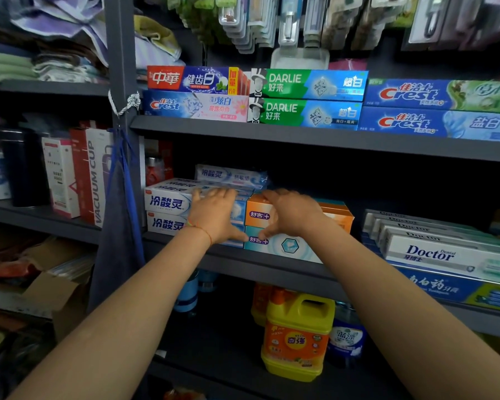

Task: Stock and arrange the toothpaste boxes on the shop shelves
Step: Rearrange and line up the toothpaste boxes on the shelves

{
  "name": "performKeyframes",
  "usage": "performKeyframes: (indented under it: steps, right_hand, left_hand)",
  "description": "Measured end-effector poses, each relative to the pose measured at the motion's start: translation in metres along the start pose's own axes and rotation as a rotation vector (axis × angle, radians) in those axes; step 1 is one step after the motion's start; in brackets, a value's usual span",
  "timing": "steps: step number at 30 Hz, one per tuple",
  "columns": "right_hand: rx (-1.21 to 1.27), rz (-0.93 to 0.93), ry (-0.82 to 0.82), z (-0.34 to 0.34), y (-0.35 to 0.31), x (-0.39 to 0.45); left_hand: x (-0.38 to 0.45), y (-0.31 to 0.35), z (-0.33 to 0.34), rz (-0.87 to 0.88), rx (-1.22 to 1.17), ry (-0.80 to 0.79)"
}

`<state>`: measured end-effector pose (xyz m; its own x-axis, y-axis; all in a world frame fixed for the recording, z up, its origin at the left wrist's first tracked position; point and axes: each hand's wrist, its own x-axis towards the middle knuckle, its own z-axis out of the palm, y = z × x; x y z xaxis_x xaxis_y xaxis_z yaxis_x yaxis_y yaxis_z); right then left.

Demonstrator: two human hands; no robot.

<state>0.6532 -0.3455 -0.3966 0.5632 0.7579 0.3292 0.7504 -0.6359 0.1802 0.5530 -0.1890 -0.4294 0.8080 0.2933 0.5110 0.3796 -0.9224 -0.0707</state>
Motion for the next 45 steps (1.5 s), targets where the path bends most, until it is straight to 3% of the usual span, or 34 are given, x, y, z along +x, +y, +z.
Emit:
performKeyframes:
  steps: [12,33,45]
  right_hand:
    - [0.009,0.026,-0.003,0.003,0.006,0.002]
    - [-0.007,-0.008,0.020,0.004,-0.003,0.006]
    - [0.015,0.012,-0.004,0.000,-0.003,0.004]
  left_hand:
    - [0.004,0.004,-0.002,0.023,0.006,-0.051]
    - [0.006,-0.008,0.007,0.044,-0.050,0.060]
    - [0.005,-0.006,0.004,0.028,-0.052,0.030]
